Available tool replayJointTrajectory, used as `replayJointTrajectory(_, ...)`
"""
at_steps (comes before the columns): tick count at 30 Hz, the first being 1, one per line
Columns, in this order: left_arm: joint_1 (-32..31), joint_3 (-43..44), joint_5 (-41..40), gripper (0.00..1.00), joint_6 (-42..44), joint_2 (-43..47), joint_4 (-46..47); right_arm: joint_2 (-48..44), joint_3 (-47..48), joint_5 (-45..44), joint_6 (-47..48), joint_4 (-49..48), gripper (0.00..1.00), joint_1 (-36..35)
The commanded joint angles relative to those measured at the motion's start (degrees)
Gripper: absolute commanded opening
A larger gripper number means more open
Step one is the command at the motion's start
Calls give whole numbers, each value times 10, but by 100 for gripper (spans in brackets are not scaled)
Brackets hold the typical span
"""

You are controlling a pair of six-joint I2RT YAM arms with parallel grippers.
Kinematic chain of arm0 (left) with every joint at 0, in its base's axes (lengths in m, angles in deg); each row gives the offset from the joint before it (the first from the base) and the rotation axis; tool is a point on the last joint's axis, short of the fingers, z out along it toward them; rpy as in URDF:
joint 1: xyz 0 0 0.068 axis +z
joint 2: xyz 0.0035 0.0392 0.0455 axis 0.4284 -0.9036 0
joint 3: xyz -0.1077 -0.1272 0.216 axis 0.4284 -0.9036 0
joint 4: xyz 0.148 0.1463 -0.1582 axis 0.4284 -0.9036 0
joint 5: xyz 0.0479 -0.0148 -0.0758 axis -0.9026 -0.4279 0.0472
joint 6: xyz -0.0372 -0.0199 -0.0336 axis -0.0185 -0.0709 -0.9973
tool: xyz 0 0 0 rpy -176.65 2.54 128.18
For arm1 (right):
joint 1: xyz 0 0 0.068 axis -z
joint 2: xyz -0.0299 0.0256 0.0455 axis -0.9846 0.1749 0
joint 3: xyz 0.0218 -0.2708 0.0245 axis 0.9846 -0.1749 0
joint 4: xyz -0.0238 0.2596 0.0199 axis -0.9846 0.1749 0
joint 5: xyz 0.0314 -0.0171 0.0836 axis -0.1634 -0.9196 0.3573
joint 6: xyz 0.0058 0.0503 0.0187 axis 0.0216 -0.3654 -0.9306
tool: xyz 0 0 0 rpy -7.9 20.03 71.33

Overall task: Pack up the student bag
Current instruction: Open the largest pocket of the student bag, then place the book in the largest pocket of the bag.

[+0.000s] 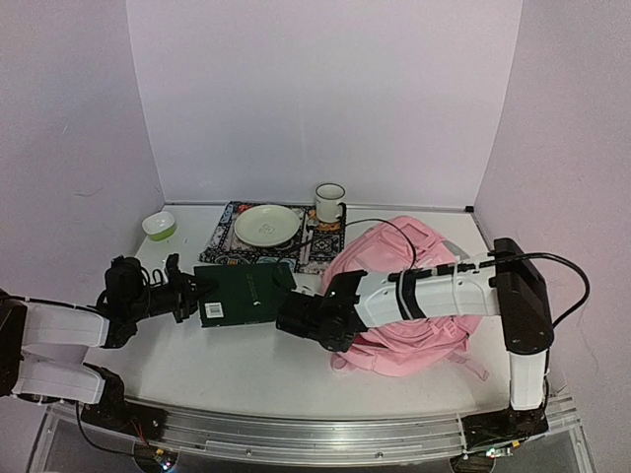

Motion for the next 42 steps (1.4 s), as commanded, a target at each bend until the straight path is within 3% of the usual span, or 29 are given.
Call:
replayJointTrajectory(1, -30, 20, 5, 0, -10, 17, 56, -43, 54, -17, -4, 51, 0, 0)
replayJointTrajectory(16, -73, 75, 55, 0, -29, 0, 56, -75, 199, -36, 12, 32, 0, 0)
replayJointTrajectory(30, -118, 132, 49, 0, -49, -58, 60, -39, 285, 43, 11, -10, 0, 0)
replayJointTrajectory(42, -147, 166, -62, 0, -63, -111, 65, -15, 301, 127, -7, -46, 0, 0)
